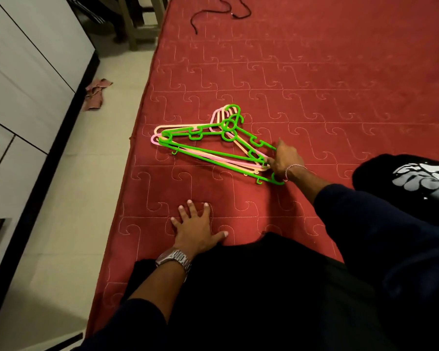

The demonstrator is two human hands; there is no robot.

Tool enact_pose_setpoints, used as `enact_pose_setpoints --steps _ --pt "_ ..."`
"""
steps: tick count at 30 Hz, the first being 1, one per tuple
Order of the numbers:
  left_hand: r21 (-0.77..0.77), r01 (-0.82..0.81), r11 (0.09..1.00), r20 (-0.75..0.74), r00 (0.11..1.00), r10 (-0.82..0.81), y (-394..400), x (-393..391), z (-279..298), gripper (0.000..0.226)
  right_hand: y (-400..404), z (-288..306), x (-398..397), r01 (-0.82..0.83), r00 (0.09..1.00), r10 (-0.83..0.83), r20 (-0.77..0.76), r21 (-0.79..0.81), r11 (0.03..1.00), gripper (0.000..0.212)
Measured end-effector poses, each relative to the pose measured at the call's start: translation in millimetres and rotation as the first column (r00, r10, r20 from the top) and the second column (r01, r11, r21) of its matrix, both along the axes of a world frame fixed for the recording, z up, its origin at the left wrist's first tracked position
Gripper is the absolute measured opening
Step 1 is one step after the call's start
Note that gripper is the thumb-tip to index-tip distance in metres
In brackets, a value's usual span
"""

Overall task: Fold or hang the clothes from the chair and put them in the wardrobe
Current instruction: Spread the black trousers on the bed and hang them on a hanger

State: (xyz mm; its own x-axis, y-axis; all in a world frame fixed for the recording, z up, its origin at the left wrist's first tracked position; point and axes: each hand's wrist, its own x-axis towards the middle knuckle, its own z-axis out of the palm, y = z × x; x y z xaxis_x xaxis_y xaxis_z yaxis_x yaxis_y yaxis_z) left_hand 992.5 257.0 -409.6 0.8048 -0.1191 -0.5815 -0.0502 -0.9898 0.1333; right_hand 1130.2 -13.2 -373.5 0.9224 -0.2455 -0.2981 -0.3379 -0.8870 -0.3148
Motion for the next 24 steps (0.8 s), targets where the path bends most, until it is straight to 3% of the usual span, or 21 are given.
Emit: enact_pose_setpoints --steps 3,7,12,17,21,24 --pt "0.027 0.014 1.0 0.021 1.0 -0.015 -1 -2 -2 0.11 6 -1 0 0.009 1.0 -0.009 -0.018 -0.021 1.0 0.049" --pt "0.018 0.013 1.0 0.024 1.0 -0.014 -1 -1 1 0.11 12 3 -8 -0.013 0.999 0.014 0.037 -0.006 1.0 0.066" --pt "-0.056 -0.004 0.998 -0.029 1.0 0.003 7 -11 0 0.124 15 12 -27 -0.175 0.98 0.171 0.098 0.028 0.984 0.021" --pt "-0.221 -0.082 0.972 -0.053 0.996 0.072 17 -5 12 0.122 21 28 -52 -0.268 0.945 0.257 0.202 0.03 0.963 0.021" --pt "-0.37 -0.109 0.923 0.111 0.981 0.16 38 -19 18 0.106 26 34 -80 -0.144 0.981 0.122 0.15 0.145 0.979 0.021" --pt "-0.302 -0.05 0.952 0.308 0.94 0.148 62 -44 21 0.088 36 34 -112 -0.073 0.994 0.043 0.1 0.321 0.944 0.034"
